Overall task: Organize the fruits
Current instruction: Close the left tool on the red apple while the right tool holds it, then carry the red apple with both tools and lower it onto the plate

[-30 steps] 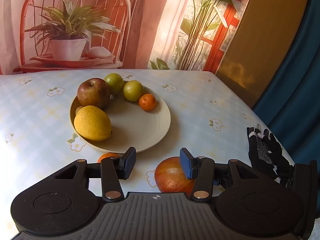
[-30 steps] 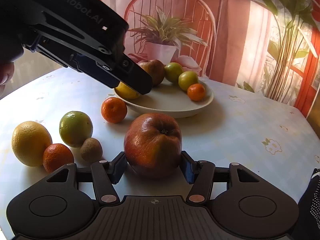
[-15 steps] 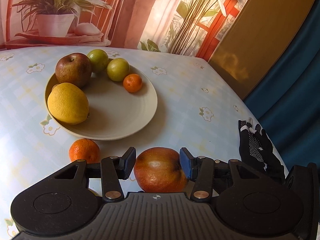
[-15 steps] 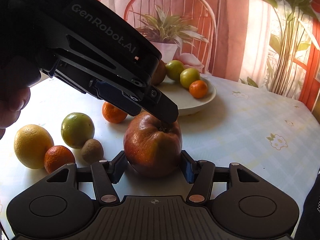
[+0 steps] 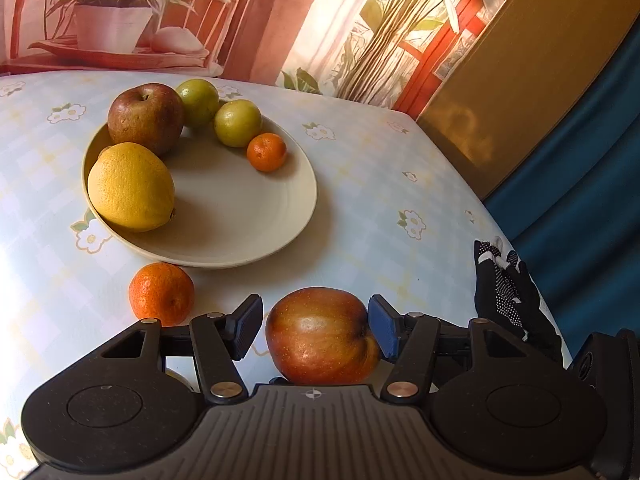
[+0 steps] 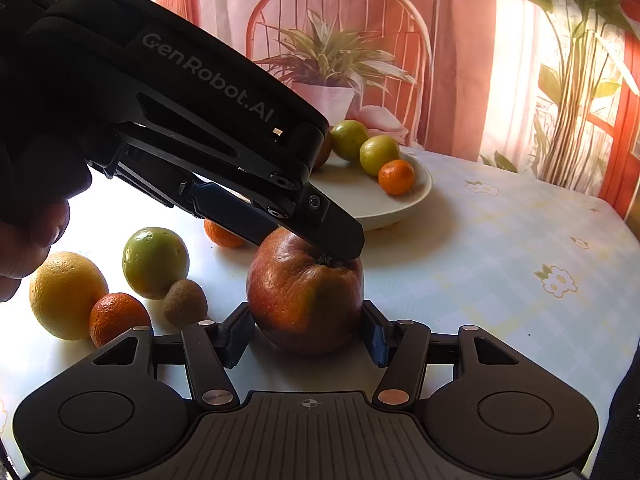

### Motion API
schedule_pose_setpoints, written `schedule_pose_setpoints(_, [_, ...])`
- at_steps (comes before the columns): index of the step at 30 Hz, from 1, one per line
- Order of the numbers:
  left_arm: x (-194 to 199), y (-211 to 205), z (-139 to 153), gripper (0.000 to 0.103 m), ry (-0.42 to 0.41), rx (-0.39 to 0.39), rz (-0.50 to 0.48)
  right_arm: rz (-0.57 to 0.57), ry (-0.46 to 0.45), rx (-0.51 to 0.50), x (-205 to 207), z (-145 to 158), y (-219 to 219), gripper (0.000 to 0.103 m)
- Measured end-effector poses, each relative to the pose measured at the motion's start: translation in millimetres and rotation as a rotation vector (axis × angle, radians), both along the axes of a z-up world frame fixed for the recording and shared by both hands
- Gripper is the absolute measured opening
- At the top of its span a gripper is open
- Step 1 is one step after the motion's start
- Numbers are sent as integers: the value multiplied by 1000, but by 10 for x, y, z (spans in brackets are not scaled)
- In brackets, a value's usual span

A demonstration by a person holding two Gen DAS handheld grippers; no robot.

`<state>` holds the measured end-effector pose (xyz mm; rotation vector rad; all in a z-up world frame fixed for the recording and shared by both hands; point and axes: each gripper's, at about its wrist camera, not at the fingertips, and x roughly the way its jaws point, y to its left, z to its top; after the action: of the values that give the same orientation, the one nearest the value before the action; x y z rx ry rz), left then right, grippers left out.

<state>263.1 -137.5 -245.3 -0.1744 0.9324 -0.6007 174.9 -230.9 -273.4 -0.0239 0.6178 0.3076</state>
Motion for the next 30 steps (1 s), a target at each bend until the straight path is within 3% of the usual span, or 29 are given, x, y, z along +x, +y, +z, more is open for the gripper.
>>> schedule_pose_setpoints(13, [23,22,-109,68,47,-43,7,0,0,3,-8,17,-5,53])
schedule_pose_setpoints(30, [-20,-40,-68,64,17,-18,-13,5,21,69,-18,92,-137,49])
